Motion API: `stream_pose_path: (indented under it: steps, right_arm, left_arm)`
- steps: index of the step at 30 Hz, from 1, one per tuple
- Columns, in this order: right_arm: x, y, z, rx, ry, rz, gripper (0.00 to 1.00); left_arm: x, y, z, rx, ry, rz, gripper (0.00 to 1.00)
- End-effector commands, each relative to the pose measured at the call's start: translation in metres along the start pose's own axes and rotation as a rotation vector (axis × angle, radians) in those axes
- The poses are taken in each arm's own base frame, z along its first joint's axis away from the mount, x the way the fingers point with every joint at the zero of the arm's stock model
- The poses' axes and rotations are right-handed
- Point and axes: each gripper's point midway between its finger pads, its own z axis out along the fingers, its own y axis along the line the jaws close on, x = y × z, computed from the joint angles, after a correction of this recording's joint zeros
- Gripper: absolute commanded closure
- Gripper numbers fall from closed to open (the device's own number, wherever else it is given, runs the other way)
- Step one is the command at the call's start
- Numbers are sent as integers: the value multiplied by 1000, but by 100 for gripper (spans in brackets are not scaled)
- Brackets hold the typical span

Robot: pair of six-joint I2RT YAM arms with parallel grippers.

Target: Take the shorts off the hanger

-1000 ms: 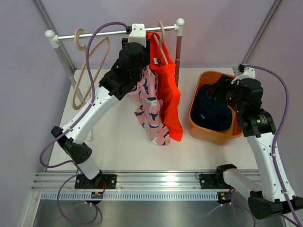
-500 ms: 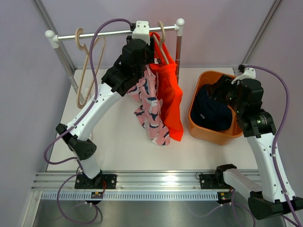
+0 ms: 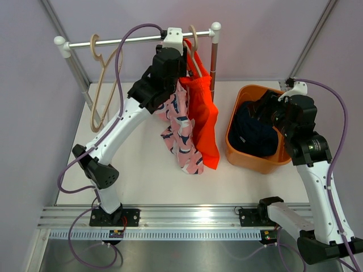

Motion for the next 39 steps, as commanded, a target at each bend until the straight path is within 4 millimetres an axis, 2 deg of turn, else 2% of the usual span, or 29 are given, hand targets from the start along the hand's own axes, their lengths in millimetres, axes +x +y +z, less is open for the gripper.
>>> stream_pose_path:
  steps: [1,7,10,14,15,17,22,23,25,26,27,28,30,33,39]
  right_arm:
    - [-10,5,-8,-16,-39,-19,33]
    - [-8,4,-8,-14,-38,-25,33]
    - [-7,3,-8,-13,-36,-25,33]
    - [-7,4,-8,-16,-40,-22,33]
    - [-7,4,-8,-17,-41,-22,33]
    - [-7,4,-8,-17,-41,-22,33]
    - [-9,5,-9,-20,-47,-20,34]
    - [-9,4,-9,-19,-49,-20,34]
    - [-11,6,-10,-22,-52,-21,34]
    - [-12,6,-11,-25,-58,-21,34]
    - [-13,7,-12,-26,-61,-21,34]
    - [-14,7,-12,-27,-62,-22,34]
    - [-16,8,-12,-29,-69,-19,34]
    - [-18,10,-11,-34,-70,-21,34]
    - [-18,22,-13,-95,-43,-37,35]
  left_arm:
    - [-14,7,4,-45,-61,-37,50]
    - [-10,13,4,-75,-88,-38,53]
    - [-11,16,4,-85,-90,-26,59]
    - [-11,18,3,-91,-85,3,82]
    - [-12,19,1,-89,-86,6,92]
    - [-18,22,-4,-85,-94,20,99]
    - [-44,37,-27,-75,-129,67,100]
    - [-59,41,-37,-71,-152,60,100]
    - [-66,46,-47,-58,-142,92,100]
    - [-79,49,-55,-49,-162,84,100]
    - [-83,48,-60,-28,-162,96,100]
    - [-80,50,-63,-19,-138,114,100]
    - [-90,53,-75,-1,-146,112,100]
    - [-88,58,-88,26,-114,123,100]
    - [-72,67,-111,63,-37,142,100]
